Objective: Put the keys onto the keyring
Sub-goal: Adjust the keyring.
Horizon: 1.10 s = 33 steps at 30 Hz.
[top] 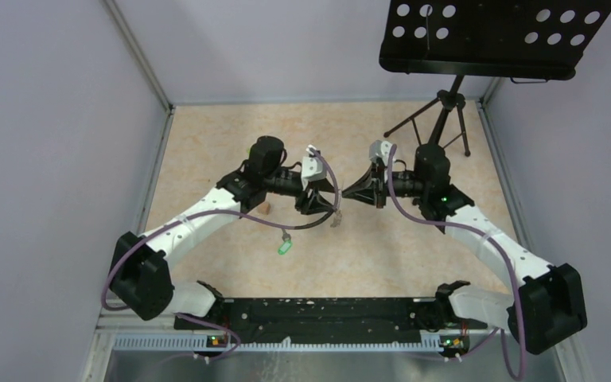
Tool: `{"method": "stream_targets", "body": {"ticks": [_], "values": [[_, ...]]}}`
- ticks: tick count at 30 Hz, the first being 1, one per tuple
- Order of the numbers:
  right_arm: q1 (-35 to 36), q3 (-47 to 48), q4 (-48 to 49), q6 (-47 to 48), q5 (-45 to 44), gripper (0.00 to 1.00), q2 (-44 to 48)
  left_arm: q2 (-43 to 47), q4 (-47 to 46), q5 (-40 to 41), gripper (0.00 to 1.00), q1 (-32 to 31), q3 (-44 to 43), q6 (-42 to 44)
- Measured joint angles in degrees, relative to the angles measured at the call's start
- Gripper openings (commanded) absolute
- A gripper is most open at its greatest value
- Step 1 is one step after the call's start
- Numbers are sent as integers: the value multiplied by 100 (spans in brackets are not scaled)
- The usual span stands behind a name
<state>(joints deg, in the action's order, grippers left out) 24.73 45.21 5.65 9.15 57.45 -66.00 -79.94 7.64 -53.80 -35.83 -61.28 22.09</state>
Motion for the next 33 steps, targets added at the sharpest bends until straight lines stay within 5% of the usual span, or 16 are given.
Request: {"method": "stream_targets", "body": {"ticks": [9, 15, 33], "values": [[2, -179, 774, -542, 240, 0, 101, 466, -957, -260, 59, 136, 658, -295], [2, -247, 1056, -782, 520, 0, 46, 570, -1333, -407, 39, 166, 745, -472], [2, -247, 1191, -887, 713, 0, -133, 339, -1764, -737, 0, 170, 741, -852]]}}
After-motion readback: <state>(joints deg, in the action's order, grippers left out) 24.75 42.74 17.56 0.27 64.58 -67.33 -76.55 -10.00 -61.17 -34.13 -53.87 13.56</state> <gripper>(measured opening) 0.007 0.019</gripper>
